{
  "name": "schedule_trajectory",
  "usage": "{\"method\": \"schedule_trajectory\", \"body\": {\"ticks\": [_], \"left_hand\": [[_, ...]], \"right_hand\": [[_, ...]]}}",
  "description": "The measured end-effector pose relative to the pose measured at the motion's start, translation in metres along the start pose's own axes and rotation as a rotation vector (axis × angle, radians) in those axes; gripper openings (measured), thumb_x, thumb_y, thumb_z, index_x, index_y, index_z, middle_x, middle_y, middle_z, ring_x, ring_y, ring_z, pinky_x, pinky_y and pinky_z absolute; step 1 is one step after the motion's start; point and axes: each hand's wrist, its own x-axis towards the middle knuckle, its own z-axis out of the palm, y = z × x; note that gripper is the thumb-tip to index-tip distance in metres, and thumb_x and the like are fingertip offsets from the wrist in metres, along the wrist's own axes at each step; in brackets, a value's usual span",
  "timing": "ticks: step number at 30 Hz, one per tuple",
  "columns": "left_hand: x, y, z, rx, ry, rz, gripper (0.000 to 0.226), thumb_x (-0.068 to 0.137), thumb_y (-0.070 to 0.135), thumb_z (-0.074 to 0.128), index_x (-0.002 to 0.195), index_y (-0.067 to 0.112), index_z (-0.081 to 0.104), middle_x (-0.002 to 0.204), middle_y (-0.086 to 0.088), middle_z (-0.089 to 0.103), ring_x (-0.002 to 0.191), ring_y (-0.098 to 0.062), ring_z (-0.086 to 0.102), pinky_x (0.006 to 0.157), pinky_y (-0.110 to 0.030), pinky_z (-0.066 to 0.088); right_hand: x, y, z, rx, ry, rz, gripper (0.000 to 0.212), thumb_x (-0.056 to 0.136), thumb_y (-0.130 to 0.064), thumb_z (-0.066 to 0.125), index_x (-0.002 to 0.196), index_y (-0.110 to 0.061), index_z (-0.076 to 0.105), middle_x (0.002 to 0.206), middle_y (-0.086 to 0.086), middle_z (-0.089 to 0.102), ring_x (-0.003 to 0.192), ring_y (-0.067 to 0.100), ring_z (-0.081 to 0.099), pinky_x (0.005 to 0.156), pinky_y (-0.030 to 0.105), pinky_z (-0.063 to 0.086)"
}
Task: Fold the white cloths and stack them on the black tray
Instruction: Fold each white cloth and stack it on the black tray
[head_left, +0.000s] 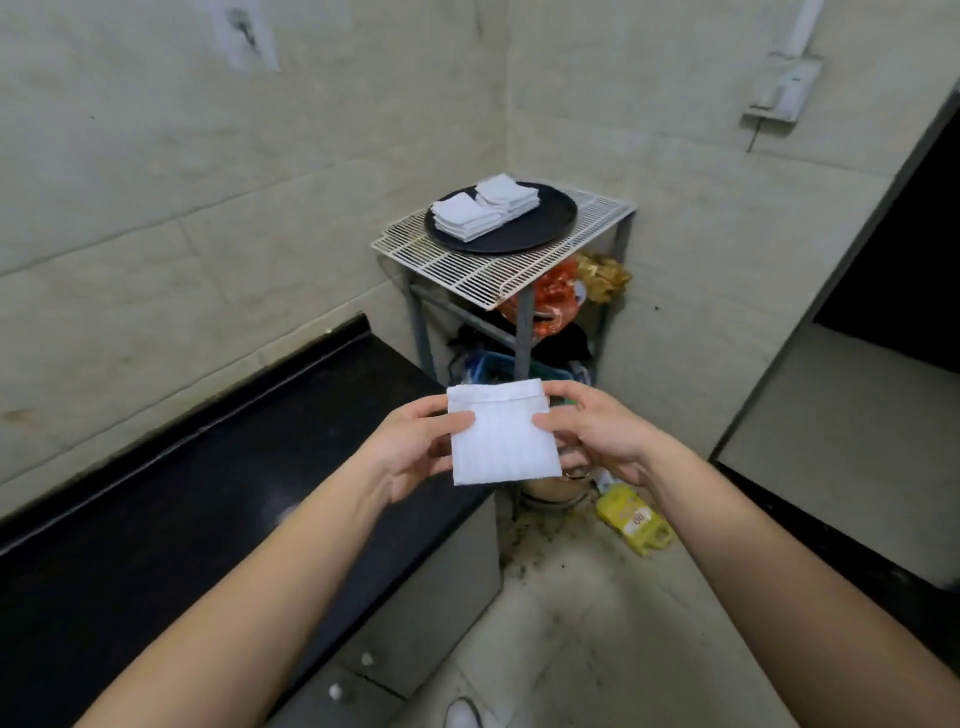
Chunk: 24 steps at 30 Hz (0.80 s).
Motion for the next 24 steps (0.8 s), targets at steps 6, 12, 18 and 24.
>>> {"method": "schedule_trajectory", "body": {"ticks": [6,12,18,24], "left_hand": [[0.091,0.034,0.037,0.003,-0.024,0.032,0.032,0.088,0.006,0.07,0.12,0.009,0.068,0.113,-0.012,0.073,0.098,-0.024,0.071,0.08,-0.039,0.06],[0.205,0.112,0.057,-0.023,-0.042,0.101,0.031,0.09,0.003,0.067,0.12,0.006,0.067,0.111,-0.012,0.074,0.089,-0.02,0.072,0.068,-0.033,0.061],[0.278,0.183,0.061,-0.052,0.009,0.142,0.029,0.089,0.003,0.068,0.118,0.005,0.067,0.111,-0.011,0.074,0.083,-0.015,0.071,0.058,-0.026,0.057],[0.338,0.22,0.049,-0.12,0.093,0.144,0.03,0.088,0.002,0.068,0.119,0.003,0.066,0.11,-0.011,0.075,0.087,-0.019,0.073,0.062,-0.03,0.059]], "right_hand": [[0.064,-0.03,-0.063,-0.002,0.054,-0.02,0.035,0.096,-0.008,0.063,0.125,-0.025,0.055,0.101,0.003,0.075,0.082,0.015,0.074,0.063,0.035,0.059],[0.163,-0.107,-0.114,-0.038,0.094,-0.1,0.027,0.096,-0.007,0.062,0.113,-0.028,0.06,0.11,0.007,0.075,0.089,0.019,0.072,0.072,0.039,0.062],[0.25,-0.164,-0.146,-0.042,0.069,-0.127,0.03,0.096,-0.007,0.06,0.12,-0.024,0.065,0.093,-0.002,0.078,0.078,0.011,0.073,0.069,0.033,0.061],[0.337,-0.201,-0.158,-0.088,0.038,-0.11,0.026,0.097,-0.016,0.062,0.121,-0.023,0.069,0.105,0.001,0.077,0.092,0.017,0.073,0.071,0.033,0.057]]}}
